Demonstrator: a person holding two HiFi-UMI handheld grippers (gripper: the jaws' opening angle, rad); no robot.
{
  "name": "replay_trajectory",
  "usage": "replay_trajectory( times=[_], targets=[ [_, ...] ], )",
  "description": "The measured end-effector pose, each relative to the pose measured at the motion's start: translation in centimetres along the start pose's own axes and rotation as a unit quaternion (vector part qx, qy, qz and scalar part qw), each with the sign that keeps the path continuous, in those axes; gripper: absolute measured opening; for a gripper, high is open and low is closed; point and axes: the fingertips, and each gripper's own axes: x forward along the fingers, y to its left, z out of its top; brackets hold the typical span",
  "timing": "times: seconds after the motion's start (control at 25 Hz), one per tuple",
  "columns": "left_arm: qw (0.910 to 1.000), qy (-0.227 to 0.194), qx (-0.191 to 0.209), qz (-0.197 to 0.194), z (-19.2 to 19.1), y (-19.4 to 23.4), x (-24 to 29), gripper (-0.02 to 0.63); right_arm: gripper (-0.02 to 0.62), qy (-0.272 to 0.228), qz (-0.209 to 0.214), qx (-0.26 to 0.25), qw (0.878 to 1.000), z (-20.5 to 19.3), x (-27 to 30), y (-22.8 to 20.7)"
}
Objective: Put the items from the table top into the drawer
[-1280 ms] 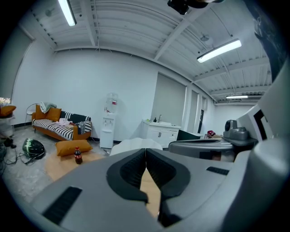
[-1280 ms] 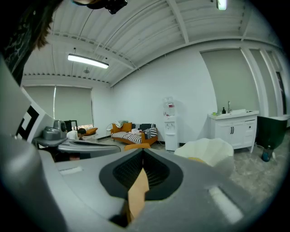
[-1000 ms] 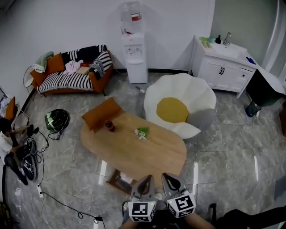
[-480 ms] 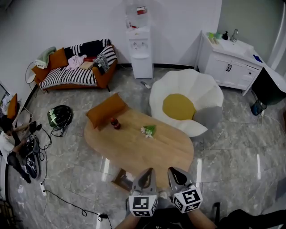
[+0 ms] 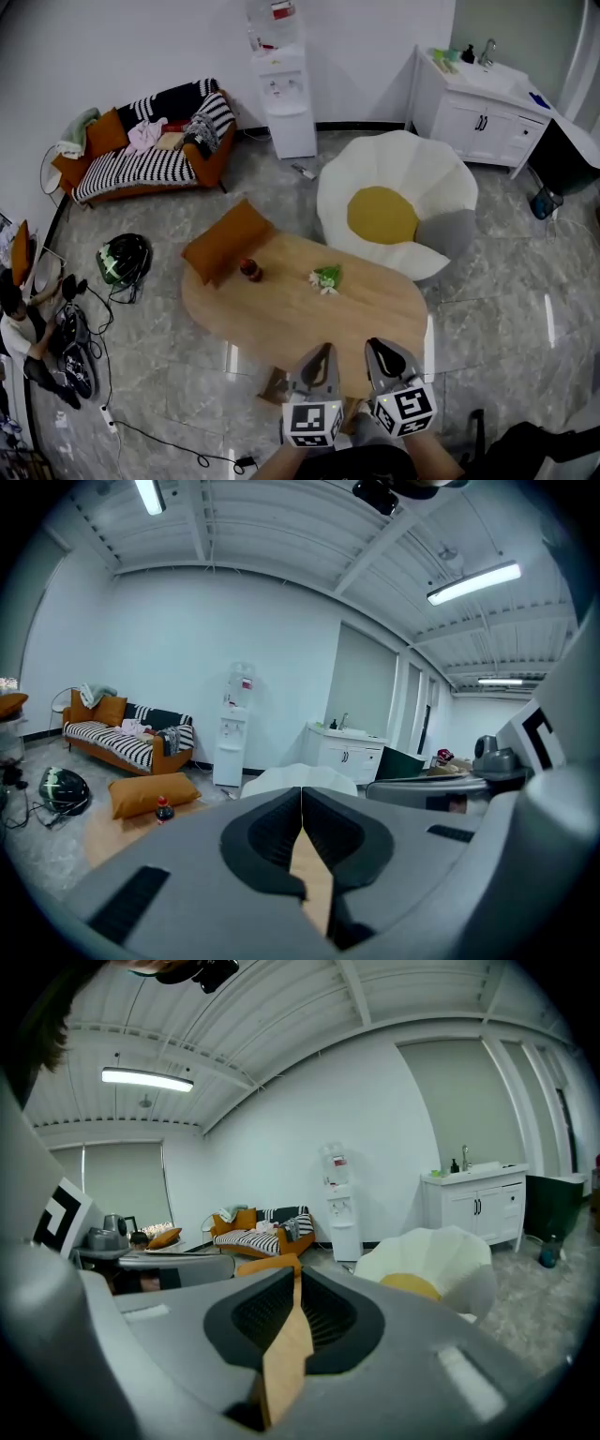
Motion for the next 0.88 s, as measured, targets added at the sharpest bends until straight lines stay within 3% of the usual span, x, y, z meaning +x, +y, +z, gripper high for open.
replay_trajectory(
  times=[0.48, 0.68, 0.88],
  targets=[
    [0.9993, 0.008, -0.012, -0.034, 0.3, 5.7, 6.0, 0.011, 0.068, 0.018, -0.016, 0.008, 1.000, -0.4, 8.1, -0.8],
    [0.9989, 0.017, -0.021, -0.038, -1.0, 7.7, 8.6, 0.011, 0.194, 0.049, 0.000, 0.015, 0.999, -2.6, 11.6, -1.6],
    [0.9984, 0.036, -0.002, -0.043, -3.0, 8.9, 10.8, 0.012, 0.198, 0.054, -0.005, 0.016, 0.998, -3.9, 14.2, -2.5]
  ],
)
